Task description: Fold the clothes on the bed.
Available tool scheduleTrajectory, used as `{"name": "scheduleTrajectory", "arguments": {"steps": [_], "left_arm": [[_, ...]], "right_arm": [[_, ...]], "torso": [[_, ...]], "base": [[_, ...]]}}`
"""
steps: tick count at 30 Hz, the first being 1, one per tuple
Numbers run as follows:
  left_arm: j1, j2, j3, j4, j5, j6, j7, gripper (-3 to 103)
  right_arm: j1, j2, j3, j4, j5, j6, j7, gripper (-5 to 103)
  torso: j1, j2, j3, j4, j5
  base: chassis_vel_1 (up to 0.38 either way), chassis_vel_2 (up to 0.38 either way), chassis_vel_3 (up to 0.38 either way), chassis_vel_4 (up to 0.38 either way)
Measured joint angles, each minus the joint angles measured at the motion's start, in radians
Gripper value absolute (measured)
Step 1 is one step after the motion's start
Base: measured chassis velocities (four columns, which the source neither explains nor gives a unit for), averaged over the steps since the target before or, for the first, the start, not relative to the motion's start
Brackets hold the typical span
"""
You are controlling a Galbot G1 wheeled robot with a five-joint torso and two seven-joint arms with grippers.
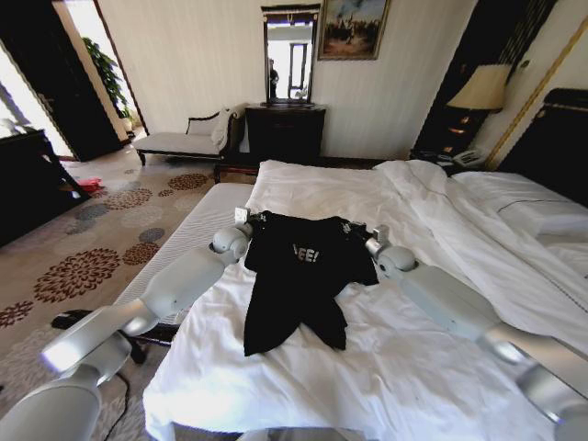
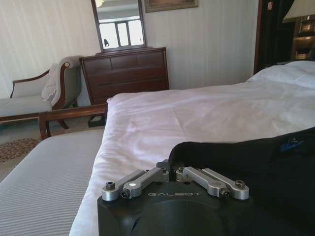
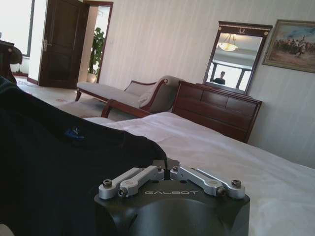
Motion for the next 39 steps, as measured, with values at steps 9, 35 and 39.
{"name": "scheduleTrajectory", "arguments": {"steps": [9, 35, 39], "left_arm": [[-0.046, -0.236, -0.064, 0.415, 0.159, -0.091, 0.144, 1], [-0.103, -0.384, -0.32, 0.725, 0.366, -0.195, 0.199, 1], [-0.114, -0.381, -0.351, 0.742, 0.388, -0.201, 0.2, 1]], "right_arm": [[0.097, 0.243, -0.062, -0.411, -0.064, 0.074, -0.041, 1], [0.167, 0.47, 0.111, -0.738, -0.206, 0.137, 0.007, 1], [0.172, 0.482, 0.125, -0.741, -0.242, 0.126, 0.042, 1]], "torso": [[0.0, 0.0, 0.0, -0.0017, 0.0004], [0.0, 0.0, 0.0, -0.0006, 0.0002], [0.0, 0.0, 0.0, -0.0002, 0.0002]], "base": [[0.0, 0.0, 0.0, 0.0], [0.0, 0.0, 0.0, 0.0], [0.0, 0.0, 0.0, 0.0]]}}
